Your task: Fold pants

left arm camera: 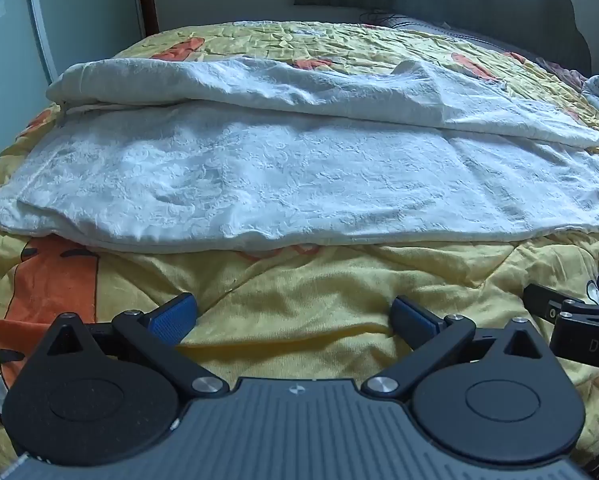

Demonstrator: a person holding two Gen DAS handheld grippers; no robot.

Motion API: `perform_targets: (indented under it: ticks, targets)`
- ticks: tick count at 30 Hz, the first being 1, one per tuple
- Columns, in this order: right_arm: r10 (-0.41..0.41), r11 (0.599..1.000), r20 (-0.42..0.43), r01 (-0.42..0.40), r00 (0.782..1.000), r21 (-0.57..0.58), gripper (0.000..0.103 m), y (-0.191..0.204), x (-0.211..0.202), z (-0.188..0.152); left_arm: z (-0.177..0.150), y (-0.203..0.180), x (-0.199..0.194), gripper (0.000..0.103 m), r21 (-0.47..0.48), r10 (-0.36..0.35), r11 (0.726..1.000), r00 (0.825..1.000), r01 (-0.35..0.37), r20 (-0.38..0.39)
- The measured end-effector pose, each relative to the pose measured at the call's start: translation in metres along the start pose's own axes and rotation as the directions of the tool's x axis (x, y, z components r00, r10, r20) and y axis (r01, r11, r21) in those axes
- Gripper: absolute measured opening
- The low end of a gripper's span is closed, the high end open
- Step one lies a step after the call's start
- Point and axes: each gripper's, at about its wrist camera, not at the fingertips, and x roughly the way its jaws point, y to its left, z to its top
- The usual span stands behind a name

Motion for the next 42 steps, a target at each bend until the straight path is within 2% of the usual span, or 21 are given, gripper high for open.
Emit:
perform_targets:
  ticks: [4, 8, 11, 24, 42]
  targets:
    - [0.0, 1.0, 0.001, 0.0, 1.0, -0.001, 0.103, 0.0005, 0.0012, -0.0007, 0.0014, 0.0004, 0.0, 0.103, -0.002, -0.003, 1.0, 1.0, 0.003, -0.018]
    - [0.0, 1.0, 0.007, 0.0, 1.0, 0.0, 0.103, 0.001, 0.0023, -0.0014, -0.002, 0.0088, -0.0005, 0.103, -0.006, -0.018, 1.0, 1.0, 0.018, 0.004]
    - [0.0, 1.0, 0.01, 0.0, 1.0, 0.0, 0.103, 0.0014, 0.0029, -0.0021, -0.0009, -0.0002, -0.0001, 0.103, 0.009, 0.001, 1.0, 1.0, -0.001, 0.003]
    - [0.001, 1.0, 0.013, 0.0, 1.0, -0.002, 0.103, 0.0009, -0.0009, -0.0026, 0.0005, 0.0003, -0.0005, 0.103, 0.007, 0.005, 1.0, 1.0, -0.005, -0.005]
    - [-0.001, 1.0, 0.02, 0.001, 1.0, -0.001, 0.103, 0.001, -0.0015, -0.0028, -0.0063, 0.0009, -0.0016, 0.103, 0.017, -0.002, 1.0, 0.999, 0.001, 0.036]
